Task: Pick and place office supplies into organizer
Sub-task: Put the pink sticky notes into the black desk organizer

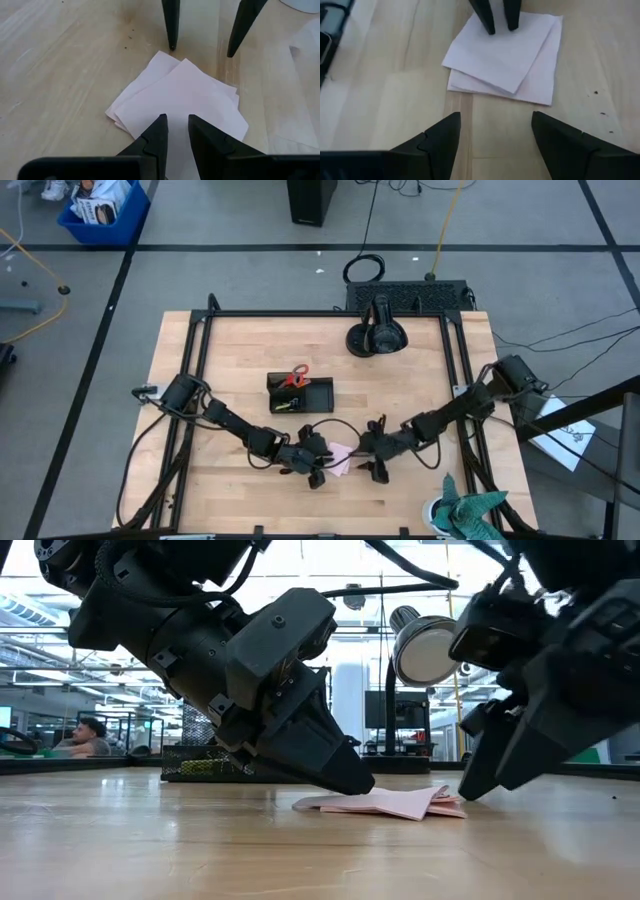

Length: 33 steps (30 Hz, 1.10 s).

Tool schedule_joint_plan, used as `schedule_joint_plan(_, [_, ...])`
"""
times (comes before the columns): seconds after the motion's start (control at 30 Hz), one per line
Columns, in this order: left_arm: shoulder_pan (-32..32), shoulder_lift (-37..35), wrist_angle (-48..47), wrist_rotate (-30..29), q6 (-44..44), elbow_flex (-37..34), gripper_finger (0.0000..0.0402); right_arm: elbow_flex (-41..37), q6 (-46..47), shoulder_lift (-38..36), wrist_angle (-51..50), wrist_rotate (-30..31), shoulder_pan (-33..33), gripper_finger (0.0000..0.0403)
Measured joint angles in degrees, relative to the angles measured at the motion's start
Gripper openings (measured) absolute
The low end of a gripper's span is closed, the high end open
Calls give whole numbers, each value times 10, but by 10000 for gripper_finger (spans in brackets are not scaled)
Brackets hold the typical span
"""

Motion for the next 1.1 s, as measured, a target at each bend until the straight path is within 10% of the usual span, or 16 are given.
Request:
schedule_joint_plan(0.27, [-8,1,6,0,0,0,85,0,-101,1,-27,-7,-14,242])
schedule_joint_plan(1.1, [-8,1,41,1,41,-1,85,0,-25,25,28,-150,-92,242])
